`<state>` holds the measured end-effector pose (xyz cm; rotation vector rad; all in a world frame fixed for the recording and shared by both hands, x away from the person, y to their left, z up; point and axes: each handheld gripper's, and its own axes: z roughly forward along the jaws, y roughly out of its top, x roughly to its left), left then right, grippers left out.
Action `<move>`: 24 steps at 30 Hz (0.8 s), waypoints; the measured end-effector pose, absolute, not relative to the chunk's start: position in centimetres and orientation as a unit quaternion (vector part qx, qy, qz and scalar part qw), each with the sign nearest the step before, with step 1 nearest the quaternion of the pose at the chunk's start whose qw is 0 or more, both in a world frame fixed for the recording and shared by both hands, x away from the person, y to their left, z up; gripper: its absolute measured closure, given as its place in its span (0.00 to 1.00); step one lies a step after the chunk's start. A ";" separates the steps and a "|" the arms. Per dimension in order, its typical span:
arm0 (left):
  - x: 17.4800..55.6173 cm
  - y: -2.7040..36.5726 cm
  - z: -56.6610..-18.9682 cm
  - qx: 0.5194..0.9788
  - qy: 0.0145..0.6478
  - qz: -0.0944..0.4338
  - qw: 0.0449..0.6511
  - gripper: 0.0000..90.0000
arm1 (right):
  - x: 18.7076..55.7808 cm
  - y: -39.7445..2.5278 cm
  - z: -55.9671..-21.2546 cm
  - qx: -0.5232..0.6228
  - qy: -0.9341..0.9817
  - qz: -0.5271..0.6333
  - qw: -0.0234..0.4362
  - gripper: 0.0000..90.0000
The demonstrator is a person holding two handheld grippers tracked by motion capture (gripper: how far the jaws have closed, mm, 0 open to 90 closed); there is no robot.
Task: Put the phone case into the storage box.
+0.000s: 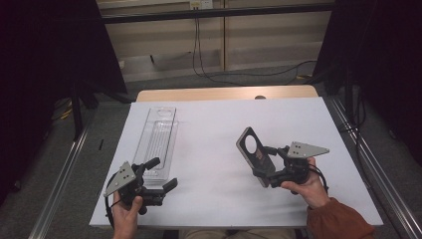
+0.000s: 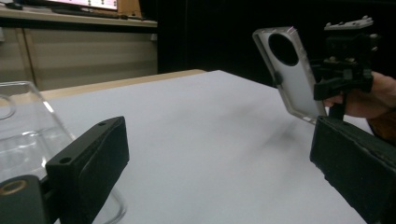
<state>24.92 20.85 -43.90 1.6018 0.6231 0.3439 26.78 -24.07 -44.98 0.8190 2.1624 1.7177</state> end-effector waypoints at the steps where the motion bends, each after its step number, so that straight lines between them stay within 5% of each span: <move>1: 24.9 20.6 -43.8 0.700 0.270 0.142 0.645 0.05 | 26.8 -24.0 -45.0 0.281 0.745 0.591 0.129 0.14; 24: 25.8 15.7 -43.5 0.725 0.205 0.105 0.649 0.01 | 26.4 -23.2 -44.8 0.263 0.749 0.597 0.116 0.14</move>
